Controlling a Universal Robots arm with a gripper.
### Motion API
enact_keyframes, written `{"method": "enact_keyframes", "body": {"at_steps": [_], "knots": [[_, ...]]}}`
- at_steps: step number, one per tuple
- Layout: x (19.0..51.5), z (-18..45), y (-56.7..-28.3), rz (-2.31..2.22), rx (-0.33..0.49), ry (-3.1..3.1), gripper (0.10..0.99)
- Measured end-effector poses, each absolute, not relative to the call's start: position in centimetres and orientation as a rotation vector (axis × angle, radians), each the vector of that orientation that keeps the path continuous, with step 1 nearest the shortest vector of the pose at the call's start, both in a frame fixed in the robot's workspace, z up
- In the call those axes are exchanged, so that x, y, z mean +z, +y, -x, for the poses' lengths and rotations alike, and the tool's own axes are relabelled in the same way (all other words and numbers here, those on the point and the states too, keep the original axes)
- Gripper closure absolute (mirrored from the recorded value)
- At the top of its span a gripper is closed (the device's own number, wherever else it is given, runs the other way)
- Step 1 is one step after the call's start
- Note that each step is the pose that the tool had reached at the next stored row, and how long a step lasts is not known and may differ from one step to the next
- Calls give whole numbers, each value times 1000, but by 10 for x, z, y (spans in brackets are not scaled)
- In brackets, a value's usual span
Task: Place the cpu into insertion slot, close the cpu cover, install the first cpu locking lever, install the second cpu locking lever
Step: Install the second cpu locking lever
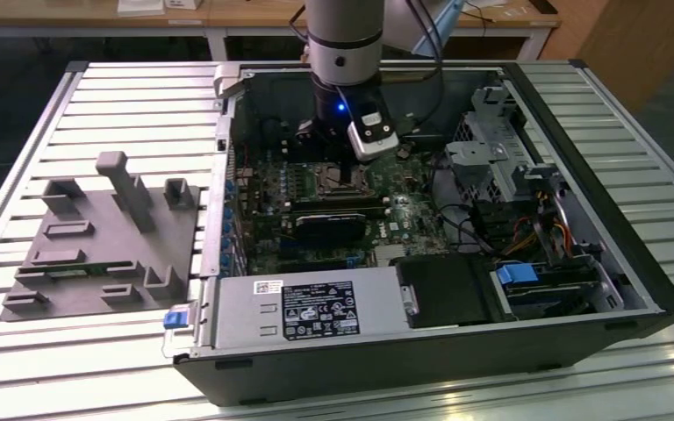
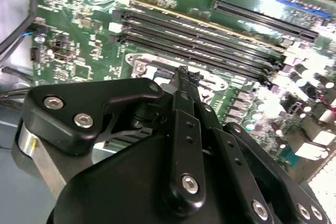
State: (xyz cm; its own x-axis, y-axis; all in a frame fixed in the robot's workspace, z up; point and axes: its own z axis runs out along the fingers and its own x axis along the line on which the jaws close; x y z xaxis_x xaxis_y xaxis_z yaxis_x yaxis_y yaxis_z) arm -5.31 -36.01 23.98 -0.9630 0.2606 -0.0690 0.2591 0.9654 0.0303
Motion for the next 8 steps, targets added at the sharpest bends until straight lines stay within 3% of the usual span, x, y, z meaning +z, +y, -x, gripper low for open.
{"method": "enact_keyframes", "body": {"at_steps": [8], "knots": [[240, 53, -368, -405, 48, 3053, 984]]}}
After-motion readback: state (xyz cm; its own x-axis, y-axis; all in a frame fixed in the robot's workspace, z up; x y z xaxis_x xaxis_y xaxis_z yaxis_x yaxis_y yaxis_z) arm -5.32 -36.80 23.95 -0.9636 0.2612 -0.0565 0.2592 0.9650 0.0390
